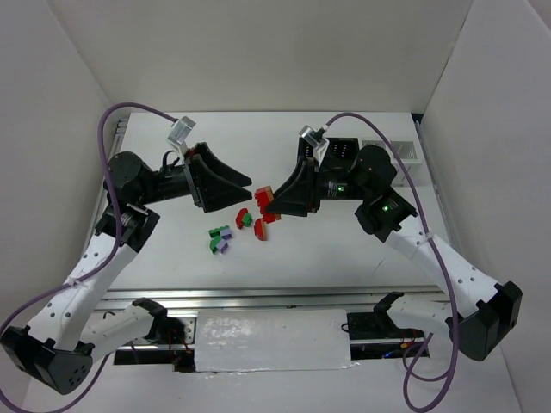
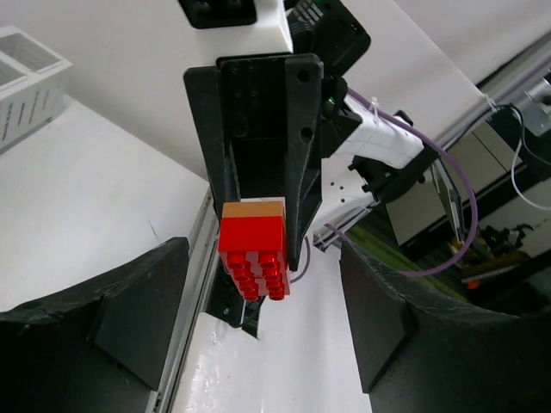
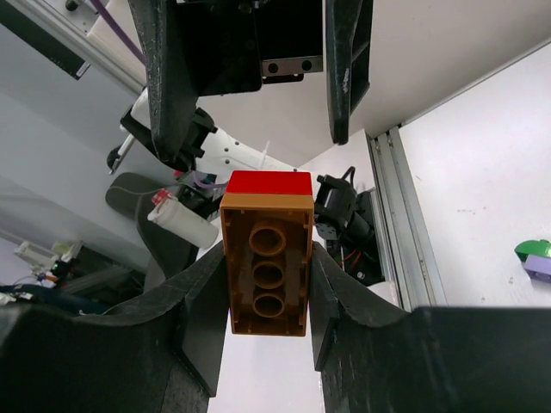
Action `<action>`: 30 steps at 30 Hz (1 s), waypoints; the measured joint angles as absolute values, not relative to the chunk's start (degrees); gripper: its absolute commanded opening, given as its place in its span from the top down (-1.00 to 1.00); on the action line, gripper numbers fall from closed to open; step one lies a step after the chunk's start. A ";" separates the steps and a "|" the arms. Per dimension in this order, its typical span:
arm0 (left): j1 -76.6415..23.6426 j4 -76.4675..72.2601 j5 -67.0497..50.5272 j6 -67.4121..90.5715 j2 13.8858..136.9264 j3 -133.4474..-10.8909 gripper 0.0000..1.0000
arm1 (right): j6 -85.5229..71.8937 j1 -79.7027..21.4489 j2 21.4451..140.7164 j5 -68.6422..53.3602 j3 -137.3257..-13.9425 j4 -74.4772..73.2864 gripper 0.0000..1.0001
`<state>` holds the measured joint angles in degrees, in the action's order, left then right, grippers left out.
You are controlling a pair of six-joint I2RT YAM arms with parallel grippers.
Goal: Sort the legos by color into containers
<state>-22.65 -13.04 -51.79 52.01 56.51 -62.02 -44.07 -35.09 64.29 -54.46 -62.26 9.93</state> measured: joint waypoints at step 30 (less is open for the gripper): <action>-26.87 -15.51 -54.15 53.91 62.65 -63.37 1.00 | -43.79 -33.85 64.10 -55.27 -62.70 10.04 -0.38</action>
